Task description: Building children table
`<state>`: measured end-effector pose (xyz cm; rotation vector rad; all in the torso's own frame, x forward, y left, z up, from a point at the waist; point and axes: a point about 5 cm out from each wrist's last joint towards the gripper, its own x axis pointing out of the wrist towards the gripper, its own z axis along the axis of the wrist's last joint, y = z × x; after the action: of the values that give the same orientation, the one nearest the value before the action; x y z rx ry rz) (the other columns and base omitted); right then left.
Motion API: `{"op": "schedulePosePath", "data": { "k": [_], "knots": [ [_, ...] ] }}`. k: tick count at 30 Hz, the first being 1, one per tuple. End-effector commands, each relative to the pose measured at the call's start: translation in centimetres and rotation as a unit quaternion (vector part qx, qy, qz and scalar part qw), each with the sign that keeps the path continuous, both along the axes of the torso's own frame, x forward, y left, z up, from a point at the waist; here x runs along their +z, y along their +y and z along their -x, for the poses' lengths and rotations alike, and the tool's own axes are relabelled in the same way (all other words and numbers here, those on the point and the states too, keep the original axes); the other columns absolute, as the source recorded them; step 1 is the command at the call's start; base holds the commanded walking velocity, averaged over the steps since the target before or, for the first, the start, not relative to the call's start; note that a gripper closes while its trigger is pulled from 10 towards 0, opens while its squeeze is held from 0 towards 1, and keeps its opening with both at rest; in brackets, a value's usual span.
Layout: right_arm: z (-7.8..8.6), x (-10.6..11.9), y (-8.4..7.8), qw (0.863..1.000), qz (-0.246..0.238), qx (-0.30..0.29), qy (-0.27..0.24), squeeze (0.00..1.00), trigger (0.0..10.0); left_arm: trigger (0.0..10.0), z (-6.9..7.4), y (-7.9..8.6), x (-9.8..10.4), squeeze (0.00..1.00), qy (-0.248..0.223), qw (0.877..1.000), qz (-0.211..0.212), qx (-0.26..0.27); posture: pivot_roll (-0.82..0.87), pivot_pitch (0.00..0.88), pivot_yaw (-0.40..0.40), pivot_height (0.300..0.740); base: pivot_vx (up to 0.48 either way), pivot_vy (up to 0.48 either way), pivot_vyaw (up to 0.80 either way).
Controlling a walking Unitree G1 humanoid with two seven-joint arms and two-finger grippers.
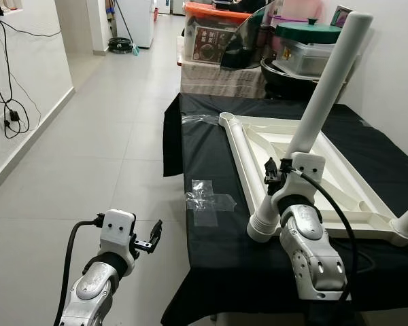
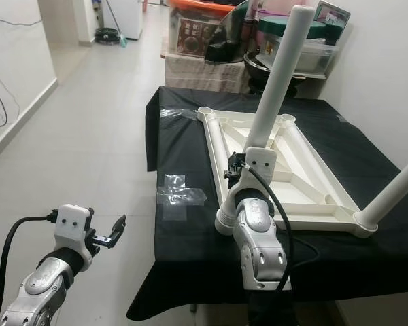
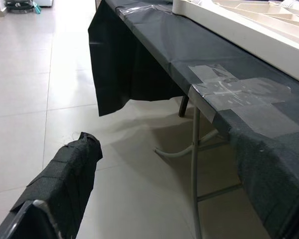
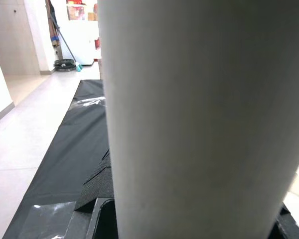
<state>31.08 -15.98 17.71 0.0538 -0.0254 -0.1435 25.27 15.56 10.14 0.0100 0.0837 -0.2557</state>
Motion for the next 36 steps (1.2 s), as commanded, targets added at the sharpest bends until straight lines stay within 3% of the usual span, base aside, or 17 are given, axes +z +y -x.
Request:
{"op": "schedulePosePath", "data": {
  "k": [1, 11, 34, 35, 36],
  "knots": [
    [0.1, -2.2, -1.3, 0.998, -0.003, -0.028, 0.058, 0.10, 10.0, 10.0, 0.0, -0.4, -0.4, 0.00, 0.007, 1.000, 0.000, -0.006, 0.09, 0.000, -0.094, 0.740, 0.000, 0.000, 0.00],
    [-0.2, -1.5, -1.2, 0.998, -0.006, -0.025, 0.050, 0.09, 10.0, 10.0, 0.2, -0.6, -0.2, 0.00, 0.003, 1.000, 0.024, -0.014, 0.09, 0.000, -0.098, 0.740, 0.000, 0.000, 0.00],
    [-0.3, -1.0, -1.1, 0.999, -0.010, -0.027, 0.046, 0.09, 10.0, 10.0, 0.2, -0.7, -0.2, 0.00, 0.001, 1.000, 0.024, -0.014, 0.09, 0.000, -0.099, 0.740, 0.000, 0.000, 0.00],
    [-0.3, -1.0, -1.2, 0.999, -0.011, -0.028, 0.045, 0.14, 10.0, 10.0, 0.2, -0.7, -0.2, 0.00, 0.001, 1.000, 0.024, -0.015, 0.09, 0.000, -0.099, 0.740, 0.000, 0.000, 0.00],
    [-0.2, -0.9, -1.2, 0.999, -0.011, -0.028, 0.044, 0.25, 10.0, 10.0, 0.2, -0.7, -0.2, 0.00, 0.001, 1.000, 0.024, -0.015, 0.09, 0.000, -0.098, 0.740, 0.000, 0.000, 0.00]
  ]
}}
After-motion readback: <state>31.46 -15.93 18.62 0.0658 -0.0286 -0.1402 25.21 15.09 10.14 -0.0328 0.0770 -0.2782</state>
